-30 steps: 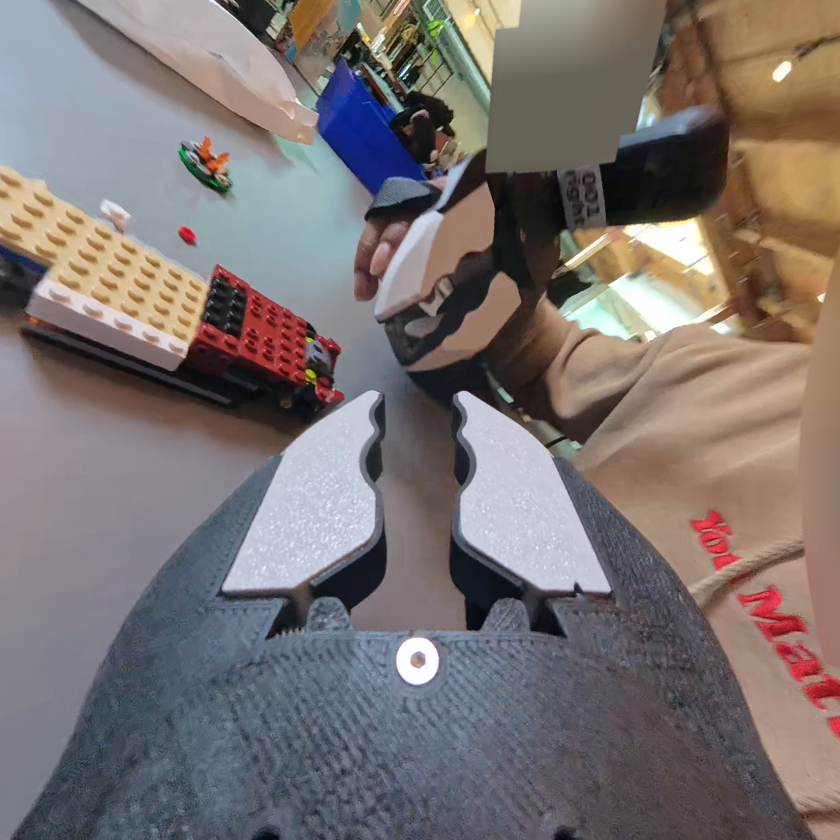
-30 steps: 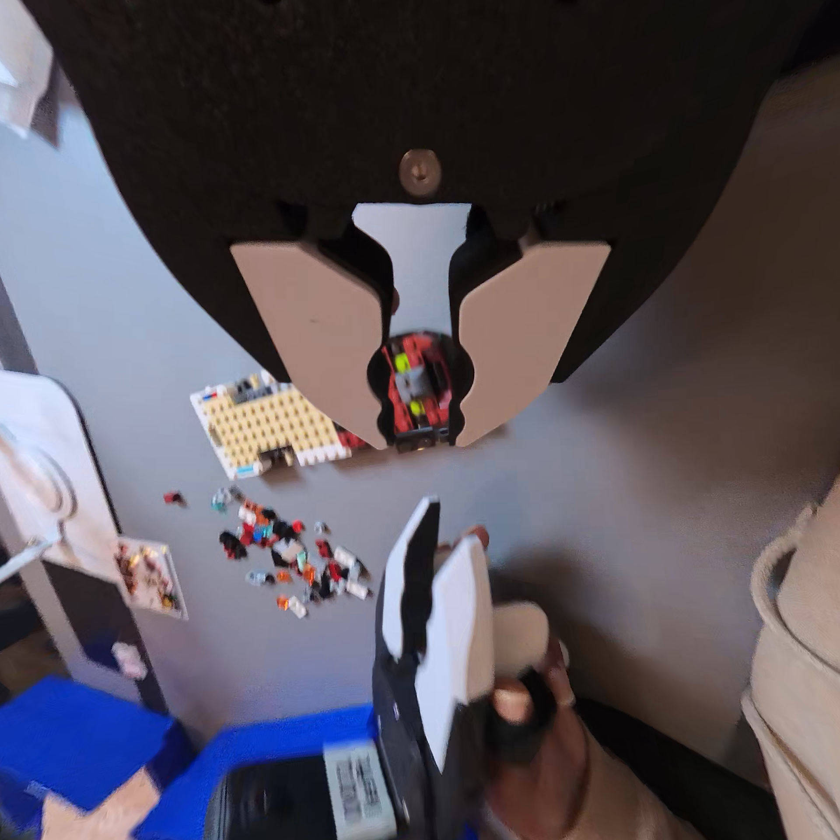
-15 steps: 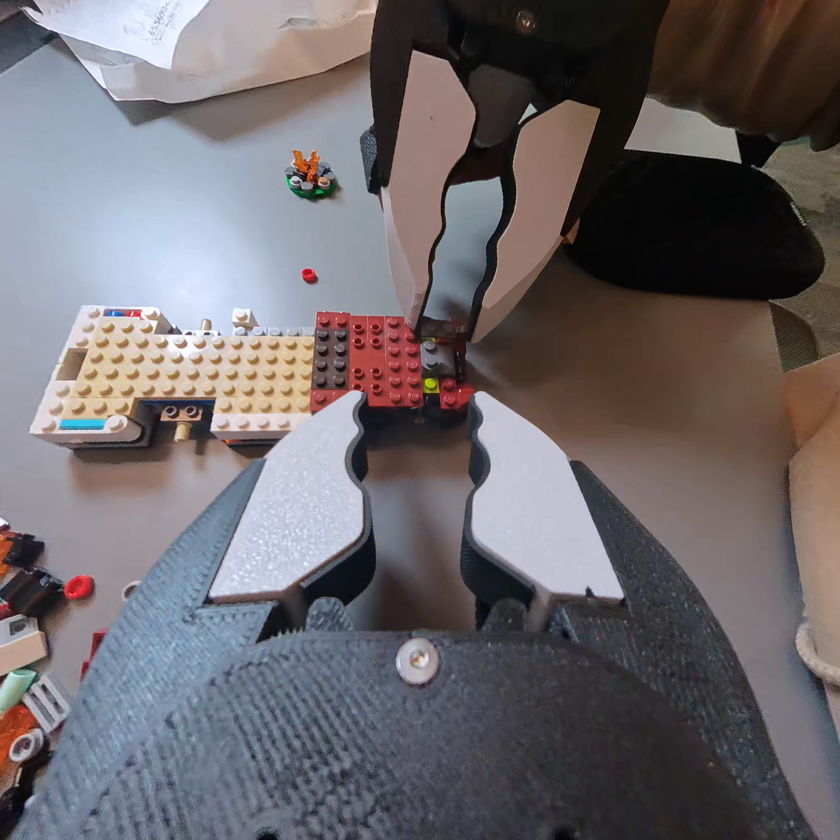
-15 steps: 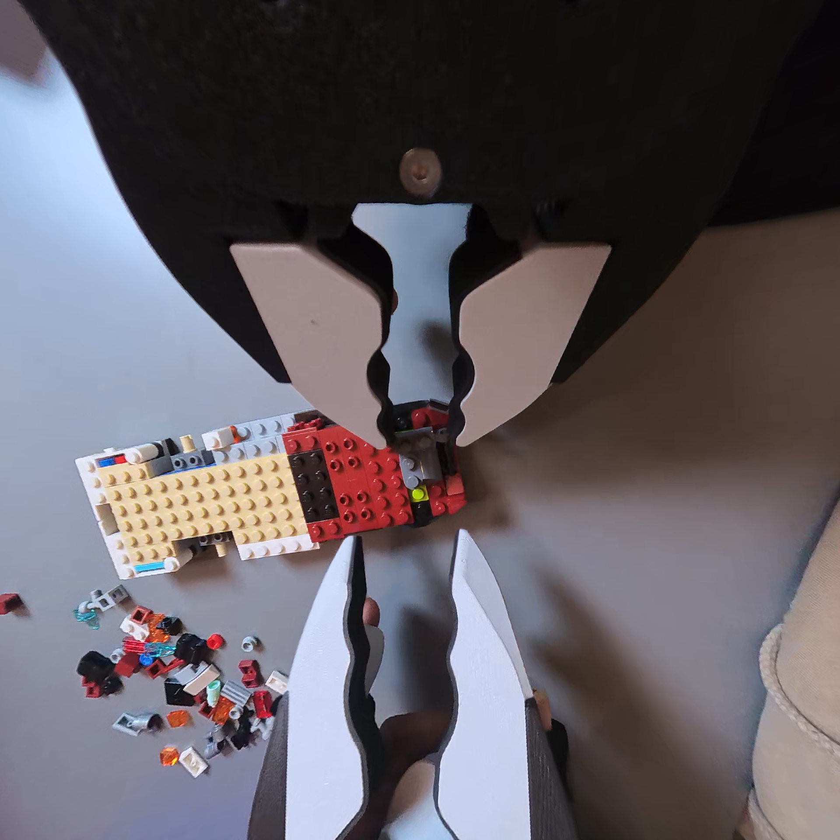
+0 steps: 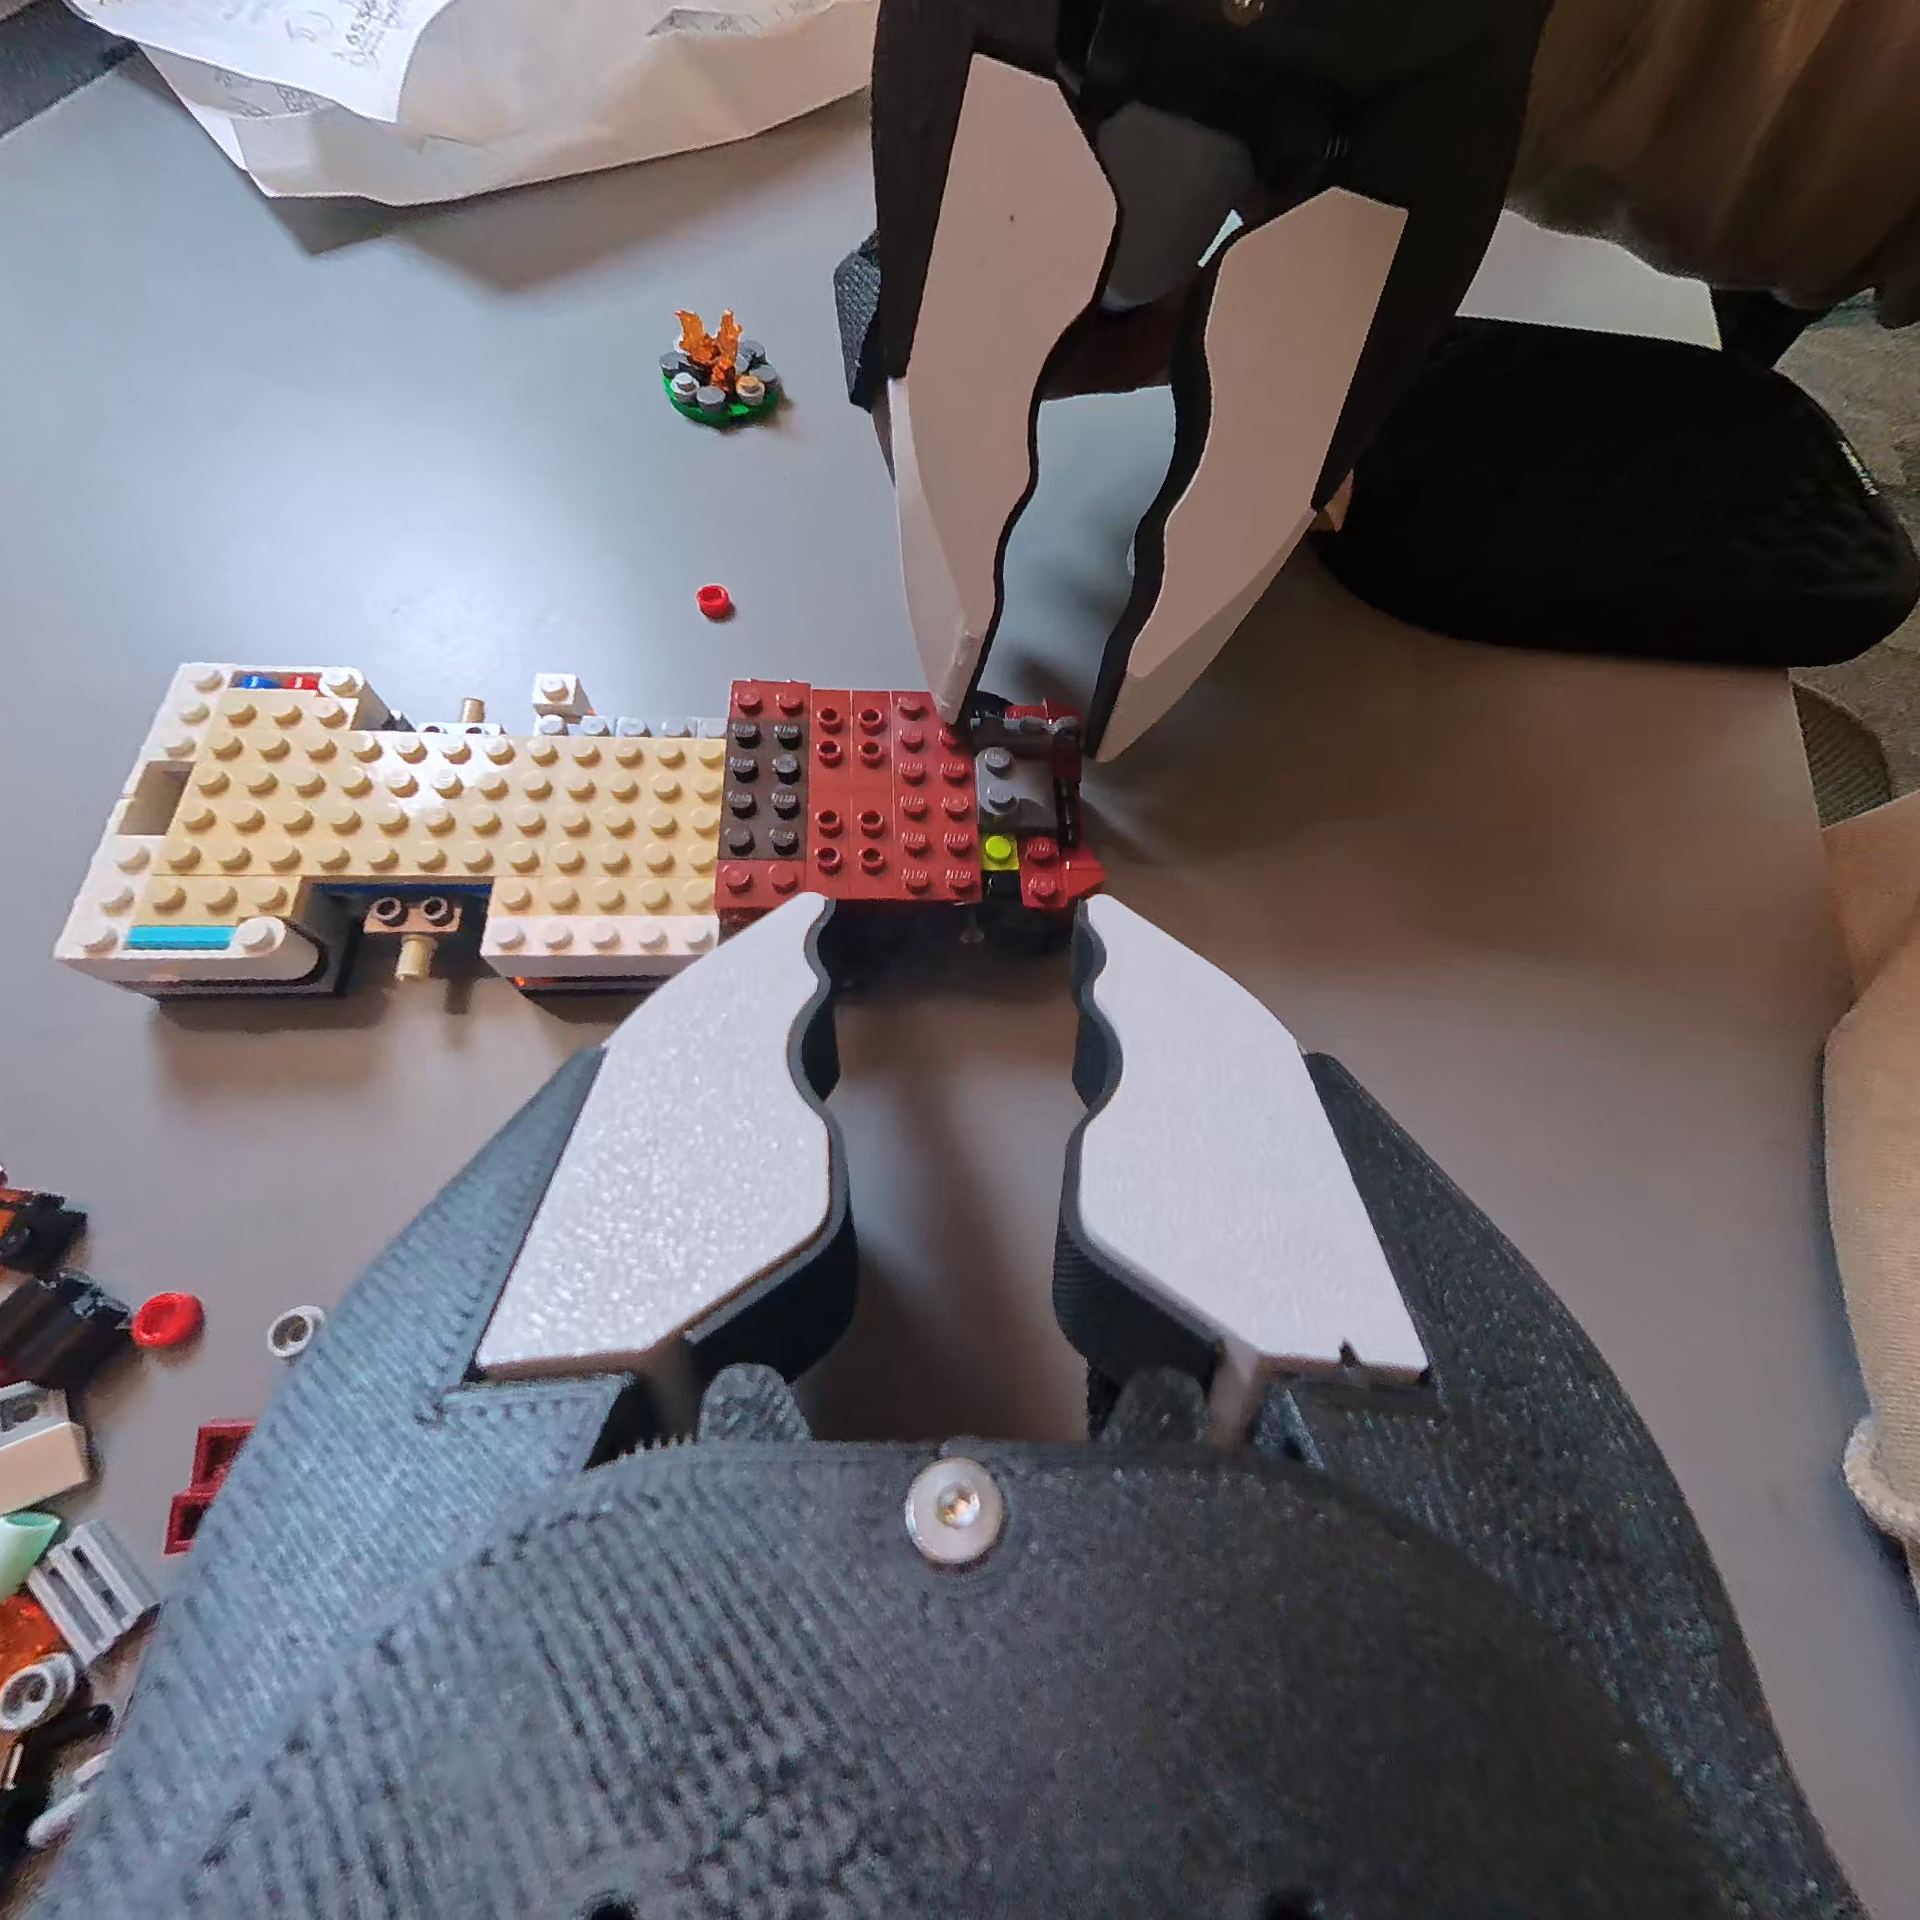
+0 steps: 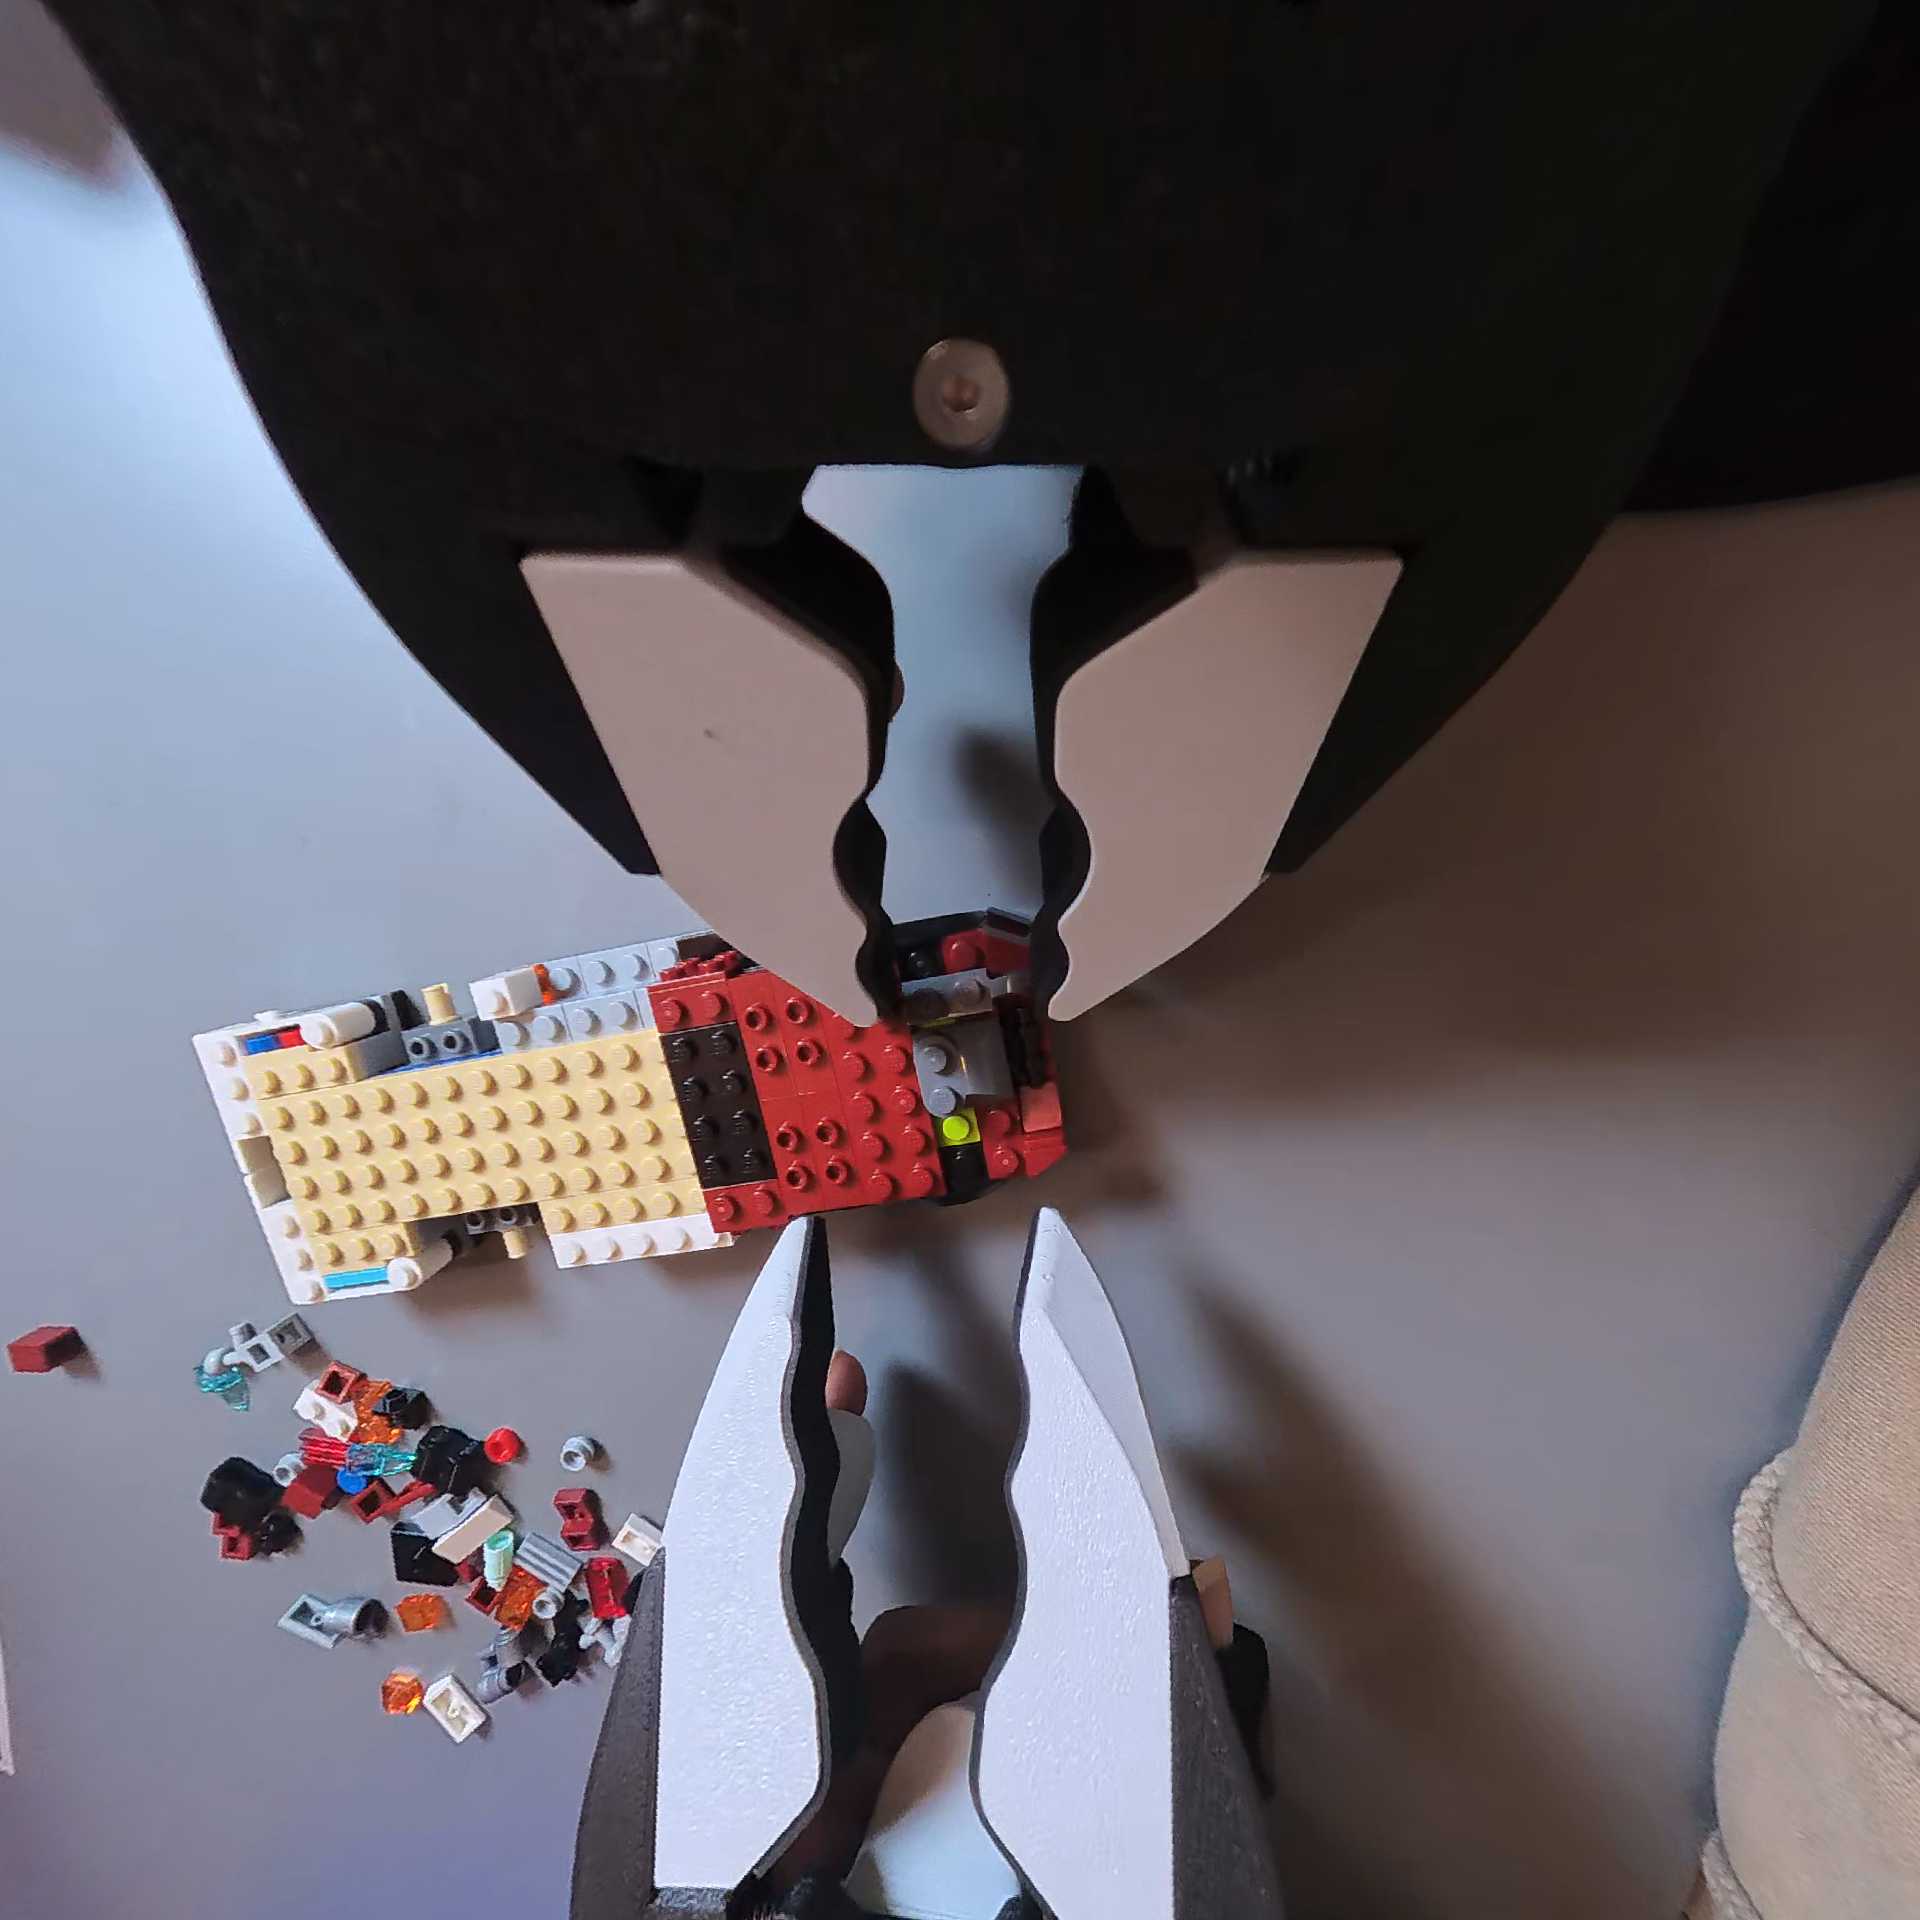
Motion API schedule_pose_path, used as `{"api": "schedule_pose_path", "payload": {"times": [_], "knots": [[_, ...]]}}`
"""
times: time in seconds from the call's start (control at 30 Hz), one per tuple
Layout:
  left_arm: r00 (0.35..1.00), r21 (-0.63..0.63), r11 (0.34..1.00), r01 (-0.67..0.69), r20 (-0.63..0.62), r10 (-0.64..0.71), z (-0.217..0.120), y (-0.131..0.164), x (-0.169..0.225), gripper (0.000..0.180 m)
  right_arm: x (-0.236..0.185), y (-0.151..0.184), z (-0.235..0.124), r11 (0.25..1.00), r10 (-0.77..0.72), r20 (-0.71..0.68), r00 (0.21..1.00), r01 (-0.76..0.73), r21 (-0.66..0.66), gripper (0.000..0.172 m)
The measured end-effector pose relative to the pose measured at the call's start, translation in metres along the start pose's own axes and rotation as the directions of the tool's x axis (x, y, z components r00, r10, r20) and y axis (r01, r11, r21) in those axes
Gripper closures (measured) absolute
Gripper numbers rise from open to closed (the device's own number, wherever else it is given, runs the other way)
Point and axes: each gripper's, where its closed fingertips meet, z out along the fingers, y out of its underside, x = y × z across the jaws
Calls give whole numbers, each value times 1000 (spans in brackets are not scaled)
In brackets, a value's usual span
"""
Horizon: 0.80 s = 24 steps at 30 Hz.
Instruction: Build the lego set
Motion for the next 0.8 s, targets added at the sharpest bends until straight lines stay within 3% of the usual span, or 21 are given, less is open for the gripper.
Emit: {"api": "schedule_pose_path", "payload": {"times": [0.17, 0.4, 0.8], "knots": [[1000, -2, 1000, 7, -4, -7, -1, 2, 0, 138, 0, -4, -7, 1000, 13, -12, 1000, -13, 12, 145], [1000, -35, 999, 2, -11, -3, 2, 9, 2, 141, 4, -2, -7, 999, 22, -32, 999, -24, -41, 163], [1000, -37, 999, -2, 1, 2, 6, 9, 1, 143, 3, -3, -1, 981, 114, 76, 991, -100, -168, 166]]}}
